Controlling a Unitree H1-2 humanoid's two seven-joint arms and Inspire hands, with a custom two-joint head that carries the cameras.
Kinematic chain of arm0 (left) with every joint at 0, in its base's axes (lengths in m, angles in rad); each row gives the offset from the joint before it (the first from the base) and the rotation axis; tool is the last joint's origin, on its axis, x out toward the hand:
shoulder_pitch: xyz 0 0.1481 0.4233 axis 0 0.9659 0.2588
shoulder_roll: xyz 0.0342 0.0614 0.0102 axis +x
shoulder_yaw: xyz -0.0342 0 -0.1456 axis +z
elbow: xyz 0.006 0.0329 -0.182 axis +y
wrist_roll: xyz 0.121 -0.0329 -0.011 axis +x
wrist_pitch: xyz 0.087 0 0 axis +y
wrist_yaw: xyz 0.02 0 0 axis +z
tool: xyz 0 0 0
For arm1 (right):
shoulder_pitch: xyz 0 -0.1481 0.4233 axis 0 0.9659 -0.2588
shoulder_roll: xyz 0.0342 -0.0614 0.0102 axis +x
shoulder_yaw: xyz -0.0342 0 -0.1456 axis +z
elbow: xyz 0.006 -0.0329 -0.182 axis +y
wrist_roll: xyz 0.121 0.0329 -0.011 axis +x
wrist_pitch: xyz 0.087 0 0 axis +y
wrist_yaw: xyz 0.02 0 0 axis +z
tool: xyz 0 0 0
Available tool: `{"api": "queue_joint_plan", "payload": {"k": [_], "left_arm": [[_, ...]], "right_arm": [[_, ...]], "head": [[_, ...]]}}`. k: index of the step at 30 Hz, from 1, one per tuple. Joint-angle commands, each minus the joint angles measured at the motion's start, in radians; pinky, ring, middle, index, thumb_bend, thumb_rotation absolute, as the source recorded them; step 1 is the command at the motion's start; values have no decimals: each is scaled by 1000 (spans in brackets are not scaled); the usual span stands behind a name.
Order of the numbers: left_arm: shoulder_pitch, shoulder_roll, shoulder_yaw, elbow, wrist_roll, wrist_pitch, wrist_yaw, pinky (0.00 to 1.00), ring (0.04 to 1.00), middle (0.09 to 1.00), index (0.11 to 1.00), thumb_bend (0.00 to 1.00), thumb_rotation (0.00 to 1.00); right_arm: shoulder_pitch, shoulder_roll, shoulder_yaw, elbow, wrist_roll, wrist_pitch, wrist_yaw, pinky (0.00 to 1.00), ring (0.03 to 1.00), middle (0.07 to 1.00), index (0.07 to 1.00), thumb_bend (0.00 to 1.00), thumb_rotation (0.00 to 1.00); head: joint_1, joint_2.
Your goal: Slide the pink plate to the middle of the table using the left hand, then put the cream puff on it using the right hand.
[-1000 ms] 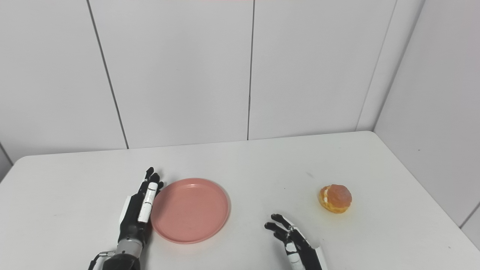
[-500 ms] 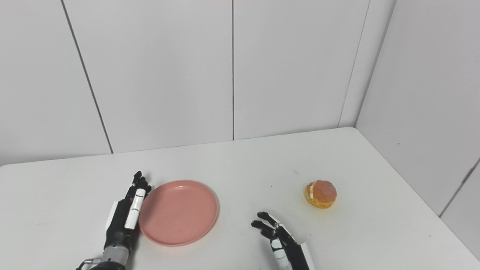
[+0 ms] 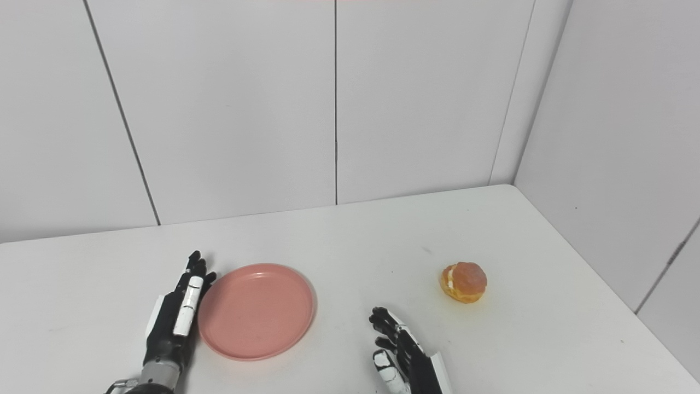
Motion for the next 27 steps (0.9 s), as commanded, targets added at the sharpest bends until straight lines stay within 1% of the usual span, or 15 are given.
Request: {"api": "queue_joint_plan", "payload": {"k": [1, 2, 3, 4, 8, 9, 10, 11, 12, 13, 15, 18, 22, 25, 27], "left_arm": [[-16, 13, 3, 34, -3, 28, -21, 913, 919, 984, 1000, 591, 935], [-21, 15, 4, 46, -5, 21, -21, 912, 919, 982, 1000, 591, 938], [-25, 16, 5, 56, -6, 16, -21, 910, 916, 979, 1000, 621, 940], [-28, 16, 6, 64, -7, 9, -23, 912, 914, 978, 1000, 618, 945], [-34, 17, 8, 85, -7, -2, -26, 914, 913, 974, 1000, 581, 952], [-33, 18, 9, 87, -8, -6, -27, 914, 913, 974, 1000, 577, 954], [-33, 18, 9, 91, -8, -11, -28, 899, 911, 970, 1000, 561, 966], [-33, 19, 10, 98, -9, -18, -29, 897, 911, 969, 1000, 560, 967], [-34, 19, 11, 103, -9, -23, -30, 887, 909, 968, 1000, 571, 978], [-35, 19, 13, 110, -13, -29, -36, 883, 908, 968, 1000, 574, 982], [-37, 18, 17, 122, -20, -39, -42, 890, 919, 975, 1000, 579, 981], [-41, 17, 18, 136, -28, -46, -43, 893, 911, 973, 1000, 627, 982], [-43, 28, 19, 150, -24, -62, -46, 879, 901, 963, 1000, 651, 992], [-40, 33, 21, 141, -28, -59, -54, 889, 908, 962, 1000, 647, 1000], [-39, 34, 22, 135, -23, -50, -51, 890, 905, 959, 1000, 636, 1000]], "right_arm": [[-51, 29, 31, -6, -60, -22, -16, 858, 882, 872, 851, 819, 986], [-59, 27, 26, -30, -71, -3, -18, 864, 885, 875, 851, 823, 988], [-64, 26, 23, -45, -77, 12, -19, 902, 901, 885, 850, 863, 951], [-75, 20, 17, -63, -97, 27, -22, 902, 893, 885, 851, 871, 913], [-112, -11, -4, -118, -166, 84, -21, 838, 867, 882, 872, 906, 839], [-125, -21, -14, -142, -168, 116, -10, 833, 866, 883, 875, 912, 829], [-134, -29, -22, -157, -168, 137, -2, 816, 864, 884, 882, 950, 726], [-146, -39, -31, -170, -166, 151, 1, 815, 864, 884, 883, 954, 715], [-155, -46, -37, -179, -164, 160, 3, 805, 863, 881, 881, 970, 629], [-166, -55, -46, -188, -160, 172, 7, 801, 862, 880, 880, 976, 600], [-186, -73, -58, -203, -173, 198, 11, 790, 867, 879, 870, 997, 499], [-205, -93, -66, -215, -200, 221, 12, 779, 856, 875, 871, 1000, 457], [-243, -140, -66, -243, -260, 265, 30, 796, 864, 896, 884, 1000, 414], [-268, -179, -66, -275, -313, 318, 61, 856, 932, 951, 911, 1000, 443], [-281, -201, -68, -290, -345, 340, 74, 839, 929, 951, 919, 1000, 471]], "head": [[-20, -4], [-48, -10], [-48, -10], [-65, -13], [-73, -16], [-73, -16], [-88, -20], [-97, -24], [-97, -24], [-104, -27], [-115, -32], [-121, -37], [-161, -55], [-171, -58], [-171, -58]]}}
